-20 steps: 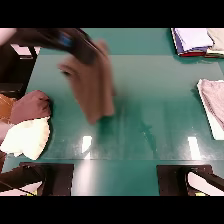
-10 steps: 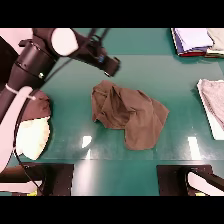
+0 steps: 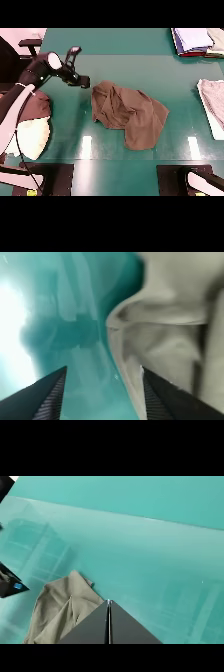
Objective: Fold the shirts.
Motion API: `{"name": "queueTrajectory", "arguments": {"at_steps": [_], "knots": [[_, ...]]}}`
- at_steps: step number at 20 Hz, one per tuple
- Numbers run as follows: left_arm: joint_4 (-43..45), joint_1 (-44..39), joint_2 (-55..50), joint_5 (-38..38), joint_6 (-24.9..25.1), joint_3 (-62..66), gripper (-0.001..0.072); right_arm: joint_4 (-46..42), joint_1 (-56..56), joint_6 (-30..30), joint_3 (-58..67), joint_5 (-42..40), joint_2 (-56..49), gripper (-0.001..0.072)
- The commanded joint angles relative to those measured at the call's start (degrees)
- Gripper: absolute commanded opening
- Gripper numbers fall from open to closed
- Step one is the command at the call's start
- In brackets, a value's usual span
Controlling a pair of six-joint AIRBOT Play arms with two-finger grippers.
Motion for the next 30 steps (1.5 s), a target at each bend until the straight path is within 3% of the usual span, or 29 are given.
{"name": "queueTrajectory", "arguments": {"at_steps": [1,4,8,9,11,12,18,19,20,21,25,30], "knots": [[-6.82,1.09,-4.24,4.98,3.34,-3.3,0.0549,0.0,0.04,0.04,-0.02,0.85,0.02,0.0017],[-12.57,1.09,-6.05,7.63,5.73,-3.3,0.0549,-0.04,0.04,0.07,-0.04,0.96,0.02,0.0017],[-13.46,-0.33,-6.36,8.37,7.8,-3.3,0.0547,-0.44,0.0,0.63,-2.8,1.2,0.04,0.0016],[-13.49,-0.79,-6.36,8.94,7.58,-3.3,0.0506,-0.37,0.0,1.11,-4.52,1.22,0.04,0.0017],[-13.6,-1.07,-6.34,10.05,7.65,-3.26,0.0117,-0.46,0.0,1.7,-9.07,1.38,0.04,0.0016],[-13.38,-0.76,-6.34,9.73,7.65,-2.73,0.0027,-0.83,-0.33,1.73,-11.56,1.97,0.04,0.0017],[-11.98,5.66,-2.99,1.88,9.66,6.95,0.0023,-6.91,-7.91,3.3,-32.83,7.54,0.02,0.0017],[-11.67,6.16,-2.51,1.18,10.69,8.17,0.0022,-6.91,-9.03,3.28,-37.86,6.78,0.02,0.0069],[-11.32,6.27,-2.29,0.83,10.67,8.96,0.0022,-6.93,-9.92,3.23,-43.52,5.09,0.02,0.0326],[-11.26,6.27,-2.16,0.96,10.67,9.16,0.0022,-6.78,-10.19,3.21,-48.72,1.97,0.02,0.047],[-11.3,6.27,-2.12,0.57,10.64,9.07,0.0022,-0.7,-7.8,1.03,-63.71,-13.55,-1.44,0.0435],[-11.32,6.27,-2.12,-0.15,10.64,9.07,0.0022,6.58,0.33,-2.47,-61.24,-18.12,-12.57,0.0435]]}}
